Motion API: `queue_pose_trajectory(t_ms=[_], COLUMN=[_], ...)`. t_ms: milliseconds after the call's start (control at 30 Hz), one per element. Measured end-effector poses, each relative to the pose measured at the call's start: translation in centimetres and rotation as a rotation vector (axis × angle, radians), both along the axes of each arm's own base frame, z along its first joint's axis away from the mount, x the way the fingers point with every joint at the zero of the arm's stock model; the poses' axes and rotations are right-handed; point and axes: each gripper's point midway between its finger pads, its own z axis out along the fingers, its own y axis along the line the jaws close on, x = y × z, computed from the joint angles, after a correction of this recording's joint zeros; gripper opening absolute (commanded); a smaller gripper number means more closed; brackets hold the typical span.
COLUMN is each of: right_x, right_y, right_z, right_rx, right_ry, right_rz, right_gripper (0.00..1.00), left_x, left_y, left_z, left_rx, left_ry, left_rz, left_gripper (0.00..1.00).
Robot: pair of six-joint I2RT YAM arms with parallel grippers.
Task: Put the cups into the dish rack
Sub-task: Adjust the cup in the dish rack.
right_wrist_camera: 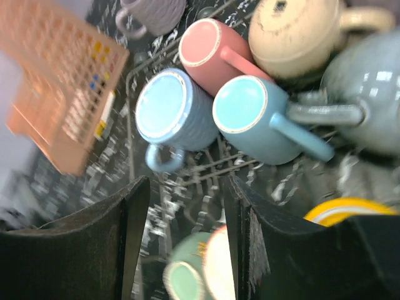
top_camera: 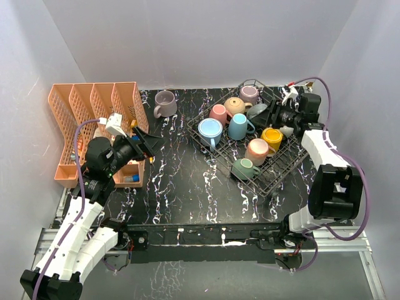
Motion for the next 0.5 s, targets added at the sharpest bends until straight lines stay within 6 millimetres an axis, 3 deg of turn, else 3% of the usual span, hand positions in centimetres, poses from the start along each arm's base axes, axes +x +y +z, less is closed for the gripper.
queue_pose_trajectory(t_ms=[200, 300, 500], right_x=[2.1, 4.2, 5.7], right_y=[0.1, -0.3, -1.3], right_z=[-0.2, -0.9, -4.9], right_rx=[0.244, 0.324, 0.358], right_ry=[0.274, 0.375, 0.550], right_rz=[-0.275, -0.378, -0.540], right_gripper=[0.58, 0.60, 0.60], left_x=[-0.4, -0.4, -0.4], left_y=[0.0, 0.0, 0.0], left_z=[-0.1, -0.2, -0.2], left_rx=[-0.031, -0.042, -0.050], left_ry=[0.006, 0.016, 0.020], left_rz=[0.005, 0.008, 0.013], left_gripper=[0.96, 0.96, 0.96])
